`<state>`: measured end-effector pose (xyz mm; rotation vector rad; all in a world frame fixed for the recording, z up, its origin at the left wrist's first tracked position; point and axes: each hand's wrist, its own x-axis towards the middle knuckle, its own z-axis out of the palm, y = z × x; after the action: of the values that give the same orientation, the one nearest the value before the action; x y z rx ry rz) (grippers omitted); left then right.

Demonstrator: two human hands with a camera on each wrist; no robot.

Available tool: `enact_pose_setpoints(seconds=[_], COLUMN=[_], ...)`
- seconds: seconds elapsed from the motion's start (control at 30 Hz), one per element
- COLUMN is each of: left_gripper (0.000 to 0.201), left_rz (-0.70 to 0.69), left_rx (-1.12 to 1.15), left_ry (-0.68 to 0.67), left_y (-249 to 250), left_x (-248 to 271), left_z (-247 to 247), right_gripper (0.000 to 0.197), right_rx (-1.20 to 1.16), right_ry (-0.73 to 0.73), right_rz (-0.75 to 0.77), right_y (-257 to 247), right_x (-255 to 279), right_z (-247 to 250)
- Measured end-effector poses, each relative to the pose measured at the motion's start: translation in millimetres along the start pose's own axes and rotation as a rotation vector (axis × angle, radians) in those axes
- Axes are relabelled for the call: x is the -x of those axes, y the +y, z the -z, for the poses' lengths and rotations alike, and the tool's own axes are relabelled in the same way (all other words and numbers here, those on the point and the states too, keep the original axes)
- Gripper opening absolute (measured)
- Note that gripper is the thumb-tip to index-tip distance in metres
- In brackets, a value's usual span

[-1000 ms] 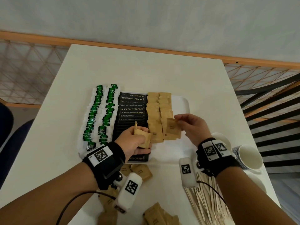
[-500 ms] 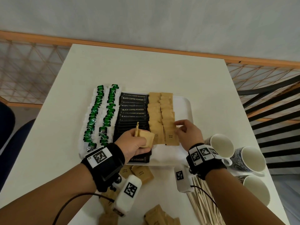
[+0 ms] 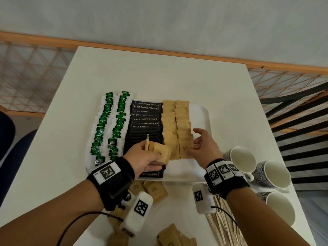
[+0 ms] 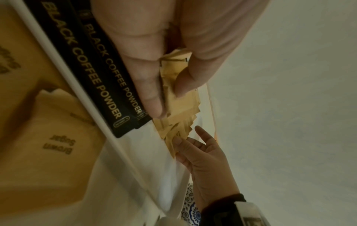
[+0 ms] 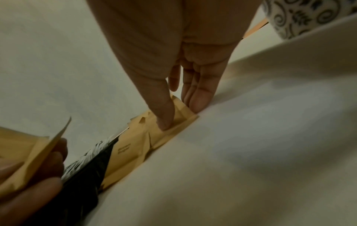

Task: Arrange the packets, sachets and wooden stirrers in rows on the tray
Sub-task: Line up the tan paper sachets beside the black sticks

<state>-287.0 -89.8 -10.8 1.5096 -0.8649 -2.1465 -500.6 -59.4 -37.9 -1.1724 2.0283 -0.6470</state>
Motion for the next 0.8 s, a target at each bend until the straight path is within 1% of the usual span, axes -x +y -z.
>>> enact_pose_setpoints(seconds=[0.13,0.3,0.37,0.47,0.5,0.57,0.63,0.67,0.73,0.8], left_gripper=[0.025,0.025,0.026,0.030,0.031,0.035,0.034,0.031,0.028,0.025], left_rz=[-0.022,-0.036,-0.041,-0.044,-0.045,-0.057,-0.076,-0.085,-0.099,-0.102], left_rx=[0.052,0.039,0.029,0.018,0.012,-0.006,-0.019,-0.021,-0.029,-0.039], left_ry=[0.034,0.040,0.041,0.047,0.047,0.039,0.018,0.005,-0.009,0.008], left_y=[1,1,0,-1,-1,-2,-2,-2,-1,-1], left_x=[-2,-3,-3,-3,-4,-3,-2,-1,1,2], left_z=[1,1,0,0,-1,-2,-3,-4,-4,-3], right_gripper=[0.072,0.071,0.064,0.042,0.034,0.023,0.022,0.022,0.017,0.014], right_rx=[-0.010,-0.008,0.023,0.043,0.038,0.003,-0.013,-0.014,-0.051,-0.113], right_ry=[0.011,0.026,0.061,0.107,0.087,-0.046,-0.206,-0.257,-0.299,-0.303], right_rz=[0.010,0.015,0.051,0.170,0.198,0.215,0.215,0.211,0.181,0.154], right_y=[-1,1,-2,-15,-21,-32,-39,-41,-40,-39], right_x=[-2,2,5,13,16,22,27,28,30,32], right_z=[-1,0,2,3,2,-1,-6,-8,-11,-10])
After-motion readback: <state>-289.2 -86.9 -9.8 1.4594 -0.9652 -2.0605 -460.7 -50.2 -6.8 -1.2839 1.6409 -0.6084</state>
